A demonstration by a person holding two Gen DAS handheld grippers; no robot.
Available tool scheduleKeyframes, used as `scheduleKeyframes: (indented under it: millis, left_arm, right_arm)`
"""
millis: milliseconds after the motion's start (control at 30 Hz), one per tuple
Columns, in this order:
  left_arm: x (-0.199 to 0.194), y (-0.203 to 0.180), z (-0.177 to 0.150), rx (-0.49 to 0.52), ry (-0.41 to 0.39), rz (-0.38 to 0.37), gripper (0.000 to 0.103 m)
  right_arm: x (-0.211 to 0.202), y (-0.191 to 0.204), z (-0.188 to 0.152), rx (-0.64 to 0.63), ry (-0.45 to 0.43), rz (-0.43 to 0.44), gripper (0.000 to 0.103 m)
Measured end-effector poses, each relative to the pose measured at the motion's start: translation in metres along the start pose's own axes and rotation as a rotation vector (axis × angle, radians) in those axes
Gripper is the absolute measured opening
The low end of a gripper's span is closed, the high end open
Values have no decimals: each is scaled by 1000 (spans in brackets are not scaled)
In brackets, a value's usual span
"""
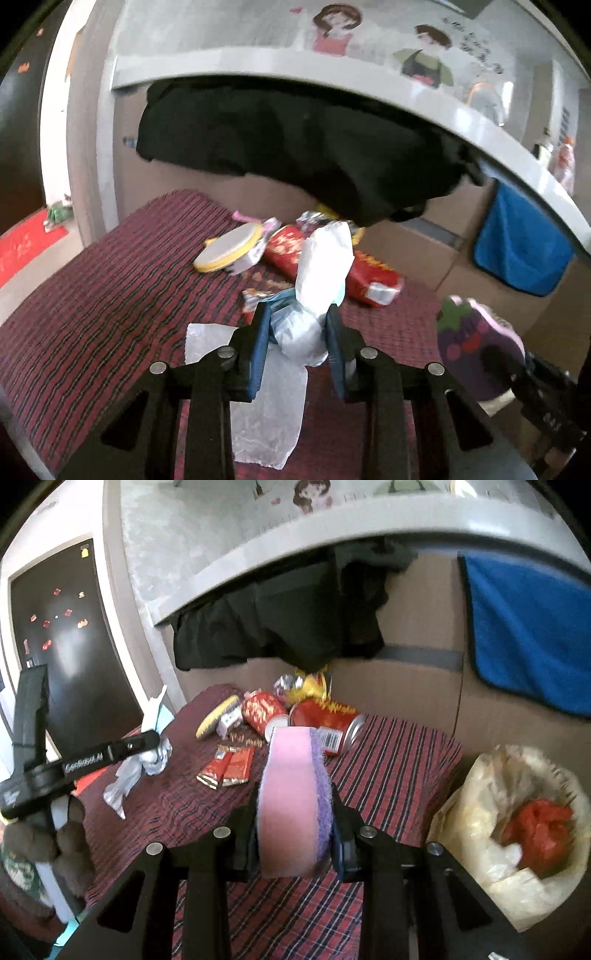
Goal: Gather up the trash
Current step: 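Carry the white bag in the left gripper to the bin while the right gripper carries the plush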
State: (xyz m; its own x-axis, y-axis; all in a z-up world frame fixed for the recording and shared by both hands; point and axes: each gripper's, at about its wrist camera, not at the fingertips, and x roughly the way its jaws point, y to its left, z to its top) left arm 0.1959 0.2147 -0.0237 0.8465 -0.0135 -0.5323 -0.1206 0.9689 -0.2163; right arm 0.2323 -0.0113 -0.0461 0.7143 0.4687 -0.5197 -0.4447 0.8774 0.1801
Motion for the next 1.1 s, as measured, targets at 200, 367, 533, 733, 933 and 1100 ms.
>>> scheduleKeyframes:
  millis: [200,367,533,733,933,1100]
  left_arm:
    - [-33,-58,-11,82,-70,-70,30]
    - [-51,-107,-15,142,-117,-117,30]
    - [-63,-150,-17,199,-154,-149,30]
    - [-66,-205,-14,263,-202,-191,30]
    - [-51,-246,-14,292,-203,-204,30]
    - [-25,-268,-19,293,-158,-209,30]
  right_arm:
    - [-45,1,10,-62,-92,-65,28]
    - [-82,-12,14,-67,-150,-113,28]
    - [-120,-38,18,-55,-213,-173,28]
    - [-151,-74,20,-44,-260,-249,28]
    - [-162,-111,19,-34,-279,-320,28]
    - [-157,-144,19,7,-259,-349,28]
